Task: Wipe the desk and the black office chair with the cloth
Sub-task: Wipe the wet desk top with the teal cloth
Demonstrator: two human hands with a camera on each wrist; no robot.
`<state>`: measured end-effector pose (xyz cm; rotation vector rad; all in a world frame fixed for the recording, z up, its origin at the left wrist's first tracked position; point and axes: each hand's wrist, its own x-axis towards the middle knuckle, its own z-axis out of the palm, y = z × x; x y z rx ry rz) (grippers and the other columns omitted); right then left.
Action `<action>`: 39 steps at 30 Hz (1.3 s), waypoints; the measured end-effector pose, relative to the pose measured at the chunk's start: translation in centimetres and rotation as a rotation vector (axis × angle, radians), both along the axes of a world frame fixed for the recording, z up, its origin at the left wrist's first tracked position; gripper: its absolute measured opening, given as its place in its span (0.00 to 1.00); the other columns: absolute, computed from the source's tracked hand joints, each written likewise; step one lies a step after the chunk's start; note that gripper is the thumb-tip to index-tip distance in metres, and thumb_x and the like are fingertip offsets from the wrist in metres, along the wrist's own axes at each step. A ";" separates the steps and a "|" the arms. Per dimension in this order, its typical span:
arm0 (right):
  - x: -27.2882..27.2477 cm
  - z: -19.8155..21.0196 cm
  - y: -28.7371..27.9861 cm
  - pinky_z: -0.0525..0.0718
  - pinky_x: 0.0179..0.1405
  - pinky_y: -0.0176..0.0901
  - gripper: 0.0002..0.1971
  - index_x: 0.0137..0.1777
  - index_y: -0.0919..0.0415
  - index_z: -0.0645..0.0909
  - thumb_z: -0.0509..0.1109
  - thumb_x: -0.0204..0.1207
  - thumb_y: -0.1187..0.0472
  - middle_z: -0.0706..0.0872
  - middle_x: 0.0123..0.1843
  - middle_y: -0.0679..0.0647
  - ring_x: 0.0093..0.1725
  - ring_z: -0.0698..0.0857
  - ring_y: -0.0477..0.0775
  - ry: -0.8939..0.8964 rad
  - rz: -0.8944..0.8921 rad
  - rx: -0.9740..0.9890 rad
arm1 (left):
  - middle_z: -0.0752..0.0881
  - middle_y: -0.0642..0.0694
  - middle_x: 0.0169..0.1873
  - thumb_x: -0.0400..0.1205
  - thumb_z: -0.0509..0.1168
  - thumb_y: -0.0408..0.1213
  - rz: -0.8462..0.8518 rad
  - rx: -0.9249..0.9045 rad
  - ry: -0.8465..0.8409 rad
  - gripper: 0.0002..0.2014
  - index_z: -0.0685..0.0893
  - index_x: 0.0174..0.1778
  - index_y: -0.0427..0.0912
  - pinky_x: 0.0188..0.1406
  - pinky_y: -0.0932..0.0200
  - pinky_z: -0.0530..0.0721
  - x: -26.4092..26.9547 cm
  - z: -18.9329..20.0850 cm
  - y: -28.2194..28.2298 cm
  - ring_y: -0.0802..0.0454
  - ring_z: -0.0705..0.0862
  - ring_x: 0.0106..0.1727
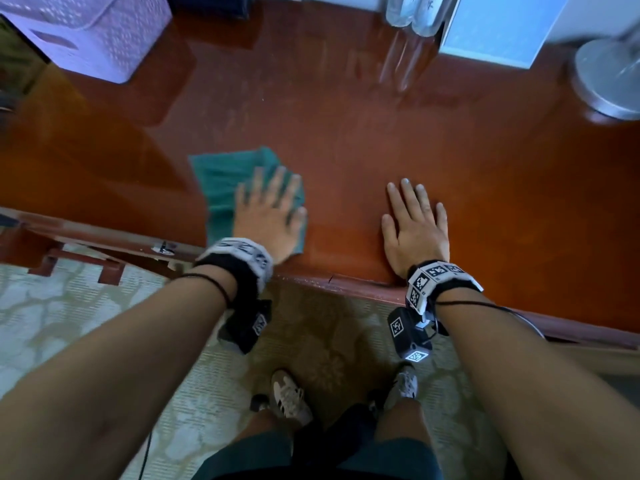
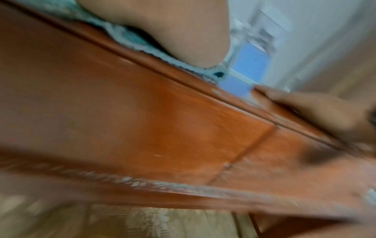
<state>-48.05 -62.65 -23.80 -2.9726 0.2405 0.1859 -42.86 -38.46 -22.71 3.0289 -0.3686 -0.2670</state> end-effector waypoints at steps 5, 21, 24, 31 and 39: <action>0.6 0.4 -1.3 0.46 0.84 0.48 0.26 0.85 0.50 0.52 0.48 0.87 0.57 0.51 0.86 0.46 0.85 0.49 0.45 -0.121 -0.089 0.240 | 0.43 0.55 0.85 0.87 0.38 0.56 -0.433 -0.011 0.081 0.28 0.45 0.85 0.58 0.82 0.38 0.39 -0.8 0.3 -9.9 0.47 0.37 0.85; 10.5 0.4 -6.4 0.42 0.84 0.55 0.27 0.86 0.50 0.49 0.46 0.86 0.55 0.47 0.87 0.44 0.85 0.42 0.47 -0.057 -0.120 0.131 | 0.49 0.50 0.85 0.85 0.40 0.58 -0.338 -0.006 0.030 0.28 0.51 0.83 0.62 0.81 0.37 0.43 7.9 0.0 -14.2 0.41 0.43 0.85; 11.7 0.3 -7.6 0.41 0.84 0.55 0.27 0.86 0.51 0.48 0.45 0.87 0.54 0.45 0.87 0.44 0.85 0.41 0.48 -0.046 -0.121 0.091 | 0.48 0.51 0.85 0.84 0.37 0.60 -0.446 0.002 0.077 0.29 0.49 0.84 0.61 0.82 0.39 0.44 8.7 0.0 -15.9 0.44 0.42 0.85; 13.7 0.9 -8.9 0.38 0.83 0.55 0.29 0.86 0.50 0.45 0.43 0.86 0.49 0.42 0.87 0.44 0.85 0.39 0.47 0.010 -0.023 0.112 | 0.46 0.38 0.84 0.79 0.51 0.67 0.170 -0.057 0.068 0.48 0.45 0.84 0.33 0.84 0.47 0.45 15.0 0.3 -4.7 0.41 0.44 0.85; 15.9 -0.1 -7.0 0.37 0.82 0.61 0.28 0.85 0.45 0.41 0.40 0.85 0.49 0.40 0.86 0.41 0.84 0.37 0.45 -0.006 -0.141 0.058 | 0.44 0.47 0.85 0.79 0.35 0.66 -0.153 0.021 0.107 0.40 0.48 0.85 0.48 0.82 0.40 0.41 16.2 0.4 -9.2 0.35 0.35 0.83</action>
